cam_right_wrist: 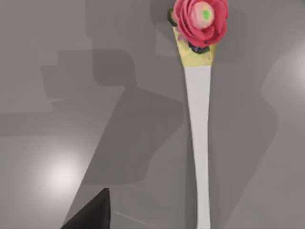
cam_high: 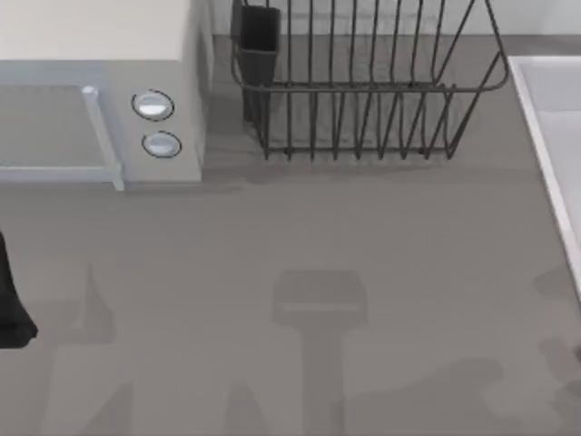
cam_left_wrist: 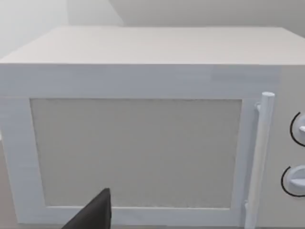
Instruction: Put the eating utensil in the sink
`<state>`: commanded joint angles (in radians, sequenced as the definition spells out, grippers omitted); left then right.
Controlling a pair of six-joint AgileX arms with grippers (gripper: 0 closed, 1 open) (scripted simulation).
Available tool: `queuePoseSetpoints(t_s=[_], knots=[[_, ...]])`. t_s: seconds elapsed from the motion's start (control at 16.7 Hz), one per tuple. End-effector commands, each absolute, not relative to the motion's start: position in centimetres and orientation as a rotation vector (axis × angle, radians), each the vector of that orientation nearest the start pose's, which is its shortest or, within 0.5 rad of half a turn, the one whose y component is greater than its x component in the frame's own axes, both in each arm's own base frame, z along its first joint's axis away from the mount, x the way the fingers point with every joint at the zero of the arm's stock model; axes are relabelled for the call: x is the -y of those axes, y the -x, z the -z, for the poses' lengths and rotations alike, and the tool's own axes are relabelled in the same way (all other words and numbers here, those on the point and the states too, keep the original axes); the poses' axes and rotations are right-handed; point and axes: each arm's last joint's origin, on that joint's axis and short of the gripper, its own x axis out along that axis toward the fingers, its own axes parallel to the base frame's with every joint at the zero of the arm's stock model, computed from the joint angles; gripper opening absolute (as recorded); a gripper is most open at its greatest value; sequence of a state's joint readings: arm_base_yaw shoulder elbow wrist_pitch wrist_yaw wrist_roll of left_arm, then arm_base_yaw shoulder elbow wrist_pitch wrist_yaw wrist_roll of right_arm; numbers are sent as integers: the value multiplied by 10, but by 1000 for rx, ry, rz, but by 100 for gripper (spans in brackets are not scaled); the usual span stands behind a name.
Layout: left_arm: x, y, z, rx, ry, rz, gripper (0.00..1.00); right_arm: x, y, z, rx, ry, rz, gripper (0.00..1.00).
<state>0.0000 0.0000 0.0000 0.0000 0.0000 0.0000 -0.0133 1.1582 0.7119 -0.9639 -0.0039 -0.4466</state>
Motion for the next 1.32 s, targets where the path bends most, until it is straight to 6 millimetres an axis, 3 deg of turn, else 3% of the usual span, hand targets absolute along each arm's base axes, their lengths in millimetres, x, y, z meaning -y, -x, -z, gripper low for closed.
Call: queuePoseSetpoints(t_s=[0.24,0.66,0.84,1.14,1.32], knots=[[1,-106,-160,0,0,0,100,2,-199,-193,-1524,376,-375,100],[1,-106,-160,0,0,0,100,2,-200,-189,-1533,378,-381,100],[1,-106,-160,0,0,0,100,2,-204,-167,-1535,378,-381,100],[1,-106,-160,0,0,0,100,2,-205,-113,-1526,379,-378,100],[1,-106,-160,0,0,0,100,2,-201,-95,-1532,378,-380,100]])
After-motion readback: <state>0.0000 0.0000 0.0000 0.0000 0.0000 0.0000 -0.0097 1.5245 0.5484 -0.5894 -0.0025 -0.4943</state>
